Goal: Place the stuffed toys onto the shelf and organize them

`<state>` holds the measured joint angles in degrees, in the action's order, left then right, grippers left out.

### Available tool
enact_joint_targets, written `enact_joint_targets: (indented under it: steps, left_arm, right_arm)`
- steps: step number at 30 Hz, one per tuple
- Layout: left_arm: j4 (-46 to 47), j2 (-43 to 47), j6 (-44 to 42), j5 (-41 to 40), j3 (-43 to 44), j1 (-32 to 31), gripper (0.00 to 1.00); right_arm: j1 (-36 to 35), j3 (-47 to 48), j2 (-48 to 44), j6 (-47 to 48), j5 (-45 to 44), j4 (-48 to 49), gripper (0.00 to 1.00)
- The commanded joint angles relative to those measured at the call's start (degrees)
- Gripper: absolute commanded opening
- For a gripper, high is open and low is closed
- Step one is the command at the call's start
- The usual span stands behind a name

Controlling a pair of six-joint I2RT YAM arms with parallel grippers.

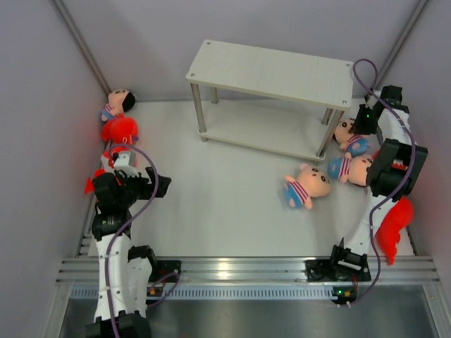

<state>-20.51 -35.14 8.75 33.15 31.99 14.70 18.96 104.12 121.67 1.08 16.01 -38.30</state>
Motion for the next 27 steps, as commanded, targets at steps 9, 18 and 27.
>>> enact_joint_targets:
  steps: [9, 18, 27]
  left_arm:
    - [3.37, 0.42, 0.12, 1.66, -0.61, 0.33, 0.98]
    - [3.37, 1.30, -0.32, 2.36, -0.43, -0.28, 0.99]
    - [3.37, 2.18, -0.58, 2.45, -0.35, -0.37, 0.99]
  right_arm:
    - [-0.42, -6.37, -24.96, -4.06, -9.85, 18.25, 0.00]
    - [-4.43, -1.20, -42.47, -7.06, -8.90, 27.30, 0.00]
    - [-22.74, 9.87, -38.97, -7.86, 0.36, 24.41, 0.00]
